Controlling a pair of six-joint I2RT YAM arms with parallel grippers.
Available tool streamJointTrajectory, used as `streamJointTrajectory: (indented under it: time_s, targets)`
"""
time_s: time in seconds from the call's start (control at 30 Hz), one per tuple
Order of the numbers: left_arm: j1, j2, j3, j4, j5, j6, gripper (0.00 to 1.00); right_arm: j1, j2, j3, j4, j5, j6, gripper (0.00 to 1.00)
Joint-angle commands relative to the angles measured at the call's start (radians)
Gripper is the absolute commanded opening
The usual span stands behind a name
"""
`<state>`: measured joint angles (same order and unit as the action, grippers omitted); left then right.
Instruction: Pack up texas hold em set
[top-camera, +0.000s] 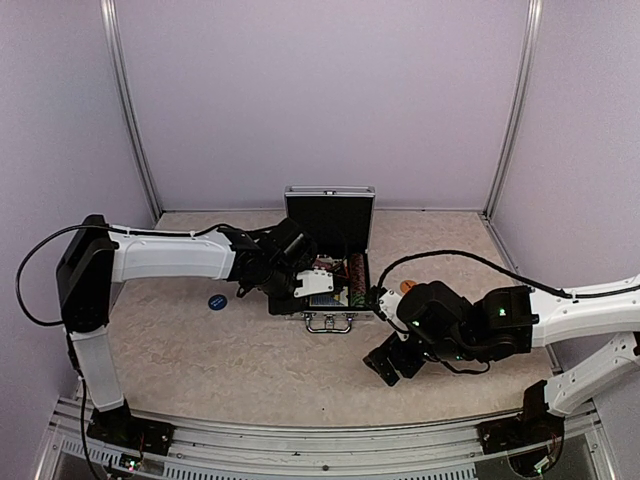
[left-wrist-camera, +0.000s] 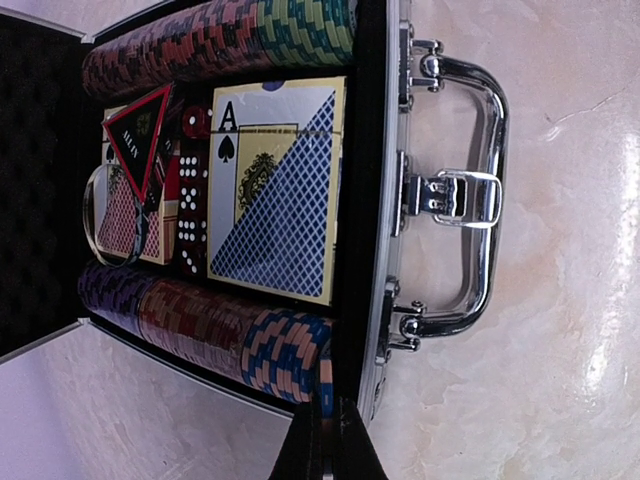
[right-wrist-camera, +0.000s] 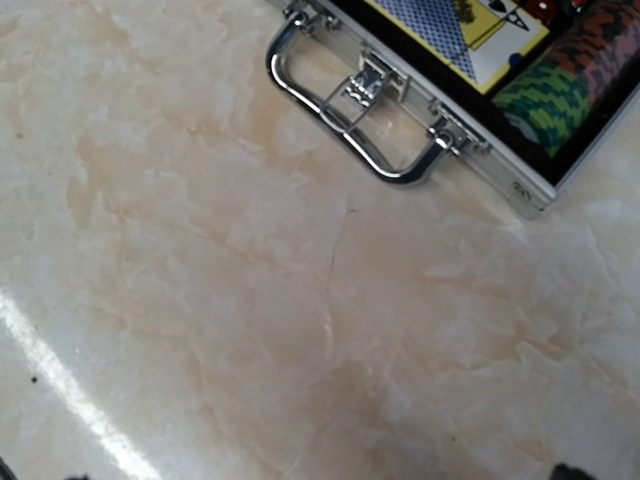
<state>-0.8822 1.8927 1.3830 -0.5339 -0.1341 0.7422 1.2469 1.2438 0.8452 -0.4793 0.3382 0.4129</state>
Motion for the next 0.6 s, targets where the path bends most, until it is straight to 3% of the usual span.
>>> streamJointTrajectory:
  time_s: [0.0,0.5,0.57]
  targets:
    - [-0.004,0.025,0.035,0.001,0.022,0.011,0.00,-0.004,0.000,0.002,-0.017,0.013,0.007,1.00]
    - [0.009,0.063,0.043,0.022,-0.034,0.002,0.01,-0.007,0.010,0.011,-0.021,0.009,0.007,1.00]
    - [0.009,0.065,0.041,0.022,-0.039,-0.001,0.12,-0.007,0.011,0.008,-0.019,0.006,0.007,1.00]
